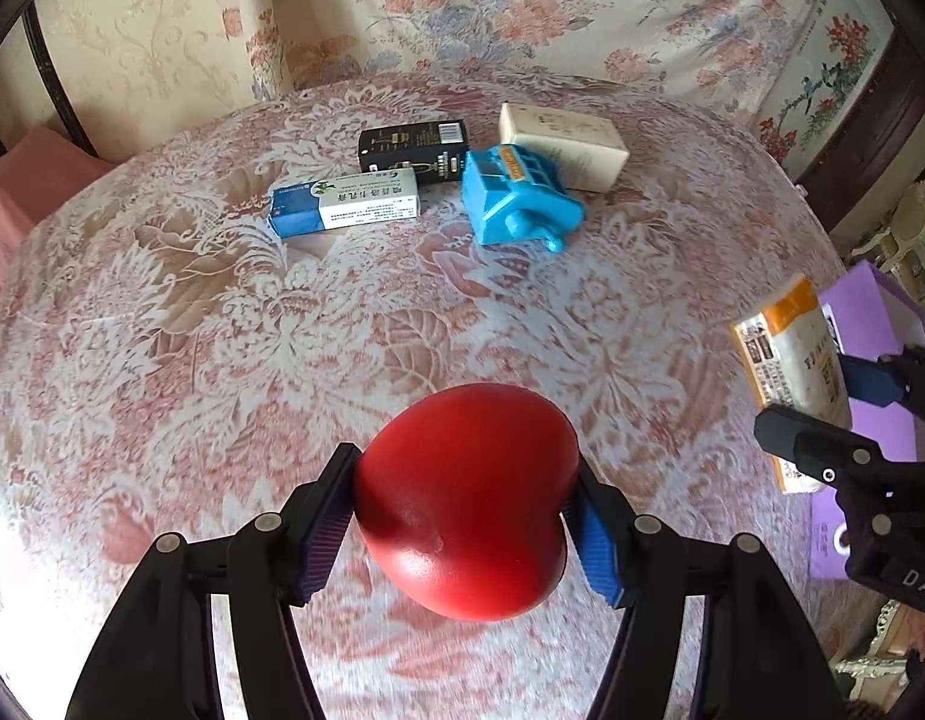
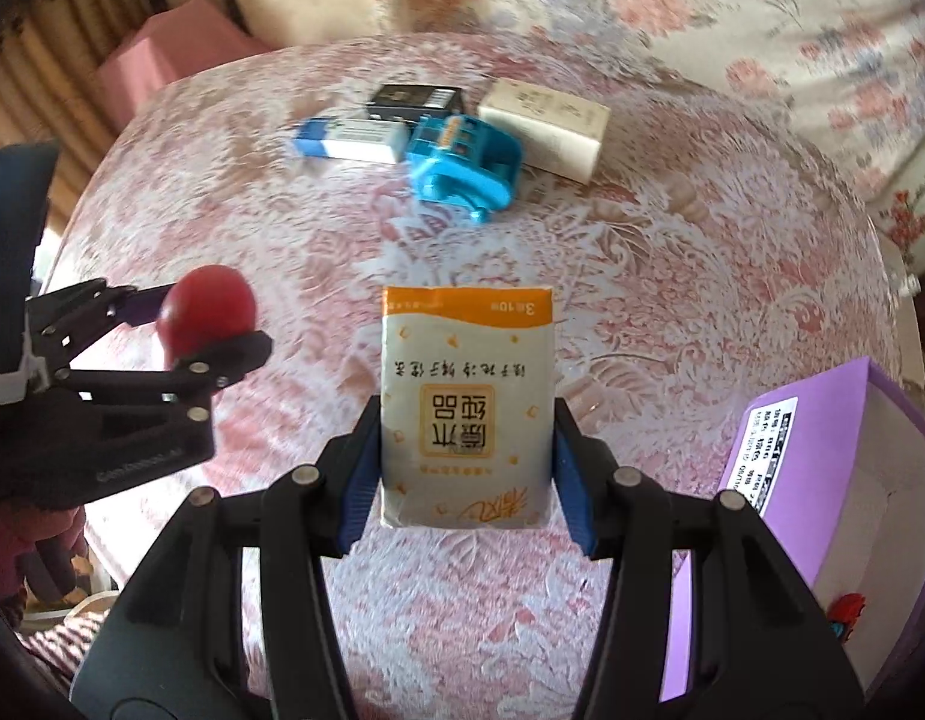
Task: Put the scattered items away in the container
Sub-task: 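Carry the red heart and white-and-orange packet over the lilac box with both tools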
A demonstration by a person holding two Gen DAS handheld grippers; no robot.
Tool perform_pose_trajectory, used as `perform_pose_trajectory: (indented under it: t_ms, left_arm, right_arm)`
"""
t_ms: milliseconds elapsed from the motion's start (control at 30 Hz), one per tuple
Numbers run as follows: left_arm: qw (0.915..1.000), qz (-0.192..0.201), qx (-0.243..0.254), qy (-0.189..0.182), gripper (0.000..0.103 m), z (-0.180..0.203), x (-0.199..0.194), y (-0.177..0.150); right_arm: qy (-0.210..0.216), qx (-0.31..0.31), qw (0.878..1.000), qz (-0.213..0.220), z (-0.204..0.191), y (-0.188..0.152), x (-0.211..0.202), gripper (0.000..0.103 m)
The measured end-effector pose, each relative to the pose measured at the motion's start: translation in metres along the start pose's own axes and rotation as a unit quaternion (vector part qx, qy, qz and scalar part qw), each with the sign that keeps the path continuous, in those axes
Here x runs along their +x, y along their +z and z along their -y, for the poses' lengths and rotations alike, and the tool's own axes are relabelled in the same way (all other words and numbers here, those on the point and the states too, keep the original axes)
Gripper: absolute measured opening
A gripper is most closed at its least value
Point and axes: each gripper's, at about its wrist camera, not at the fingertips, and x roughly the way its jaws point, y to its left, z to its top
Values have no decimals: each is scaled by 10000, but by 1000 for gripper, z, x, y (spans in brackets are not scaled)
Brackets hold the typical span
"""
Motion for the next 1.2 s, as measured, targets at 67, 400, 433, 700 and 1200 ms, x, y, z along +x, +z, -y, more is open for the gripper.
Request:
perform_pose_trajectory:
  t_ms: [67,400,433,700,1200]
  left_arm:
    - [10000,34,42,39,65,7,-7,-4]
    - [9992,235,223,225,65,38,-38,-15]
    - [9991,257,223,244,65,40,-40,-16]
    - [9986,331,254,325,65,66,-55,-23]
    - [9930,806,846,181,65,181,-77,-10]
  right_arm:
    - [37,-149,9999,52,-5,-4,-3,55]
    - [105,-481,9984,289,5,-12,-16,55]
    - [113,-498,9982,310,9,-14,-14,55]
    - [153,-590,9964,590,45,-21,-21,55]
    - [81,-86,9974,714,139,-68,-63,55]
